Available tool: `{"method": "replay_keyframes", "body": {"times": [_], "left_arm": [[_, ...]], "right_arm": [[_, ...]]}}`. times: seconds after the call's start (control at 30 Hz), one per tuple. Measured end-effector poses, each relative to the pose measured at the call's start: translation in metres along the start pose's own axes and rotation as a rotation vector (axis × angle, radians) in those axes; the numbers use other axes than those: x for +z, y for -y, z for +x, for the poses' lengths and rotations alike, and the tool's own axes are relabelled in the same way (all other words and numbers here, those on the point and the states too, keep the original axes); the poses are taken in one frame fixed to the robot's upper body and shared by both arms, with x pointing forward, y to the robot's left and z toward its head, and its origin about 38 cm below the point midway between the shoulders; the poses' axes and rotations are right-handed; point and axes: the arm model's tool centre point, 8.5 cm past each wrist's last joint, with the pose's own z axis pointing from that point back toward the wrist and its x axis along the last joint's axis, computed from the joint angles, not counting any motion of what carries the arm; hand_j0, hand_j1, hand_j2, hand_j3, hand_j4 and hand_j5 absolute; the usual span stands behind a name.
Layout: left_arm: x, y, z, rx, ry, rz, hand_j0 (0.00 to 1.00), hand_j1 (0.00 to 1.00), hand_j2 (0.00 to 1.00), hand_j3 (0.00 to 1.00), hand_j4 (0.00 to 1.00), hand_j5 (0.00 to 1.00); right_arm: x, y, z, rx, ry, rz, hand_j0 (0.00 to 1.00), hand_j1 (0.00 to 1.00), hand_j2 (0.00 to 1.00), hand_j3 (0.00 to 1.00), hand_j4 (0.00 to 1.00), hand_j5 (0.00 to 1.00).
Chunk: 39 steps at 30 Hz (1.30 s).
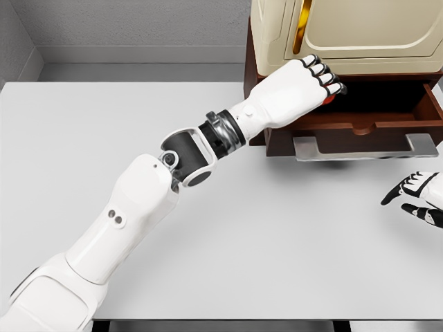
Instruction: Put the switch into the drawer with left arm, and close the drawer with right arm
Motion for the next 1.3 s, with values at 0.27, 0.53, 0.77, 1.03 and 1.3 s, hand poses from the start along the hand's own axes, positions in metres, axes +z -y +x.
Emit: {"method": "replay_keyframes", "body": {"times": [0.27, 0.53, 0.77, 1.03, 1.3], "left_arm": [[0.000, 0.001, 0.000, -0.011, -0.001, -0.005, 0.78, 0.78, 0.78, 0.78, 0.78, 0.78], [0.000, 0.001, 0.000, -0.013, -0.002, -0.005, 0.78, 0.78, 0.78, 0.78, 0.78, 0.78], [-0.007, -0.010, -0.004, -0.041, 0.010, 0.007, 0.78, 0.78, 0.78, 0.78, 0.78, 0.78], [-0.011, -0.007, -0.006, -0.050, 0.018, -0.012, 0.85, 0.85, 0.85, 0.85, 0.85, 0.85], [-0.005, -0.016, 0.006, -0.031, 0.030, 0.034, 1.00, 1.00, 1.00, 1.00, 1.00, 1.00]], "right_arm": [[0.000, 0.000, 0.000, -0.001, -0.001, -0.001, 0.55, 0.55, 0.55, 0.55, 0.55, 0.55], [0.001, 0.000, -0.001, -0.001, -0.003, -0.001, 0.55, 0.55, 0.55, 0.55, 0.55, 0.55], [0.001, 0.000, -0.001, 0.000, -0.005, -0.001, 0.56, 0.56, 0.56, 0.56, 0.56, 0.56], [0.001, 0.000, -0.002, 0.000, -0.006, -0.001, 0.56, 0.56, 0.56, 0.56, 0.56, 0.56], [0.001, 0.000, -0.002, 0.001, -0.008, -0.001, 0.57, 0.57, 0.57, 0.57, 0.57, 0.57]]}}
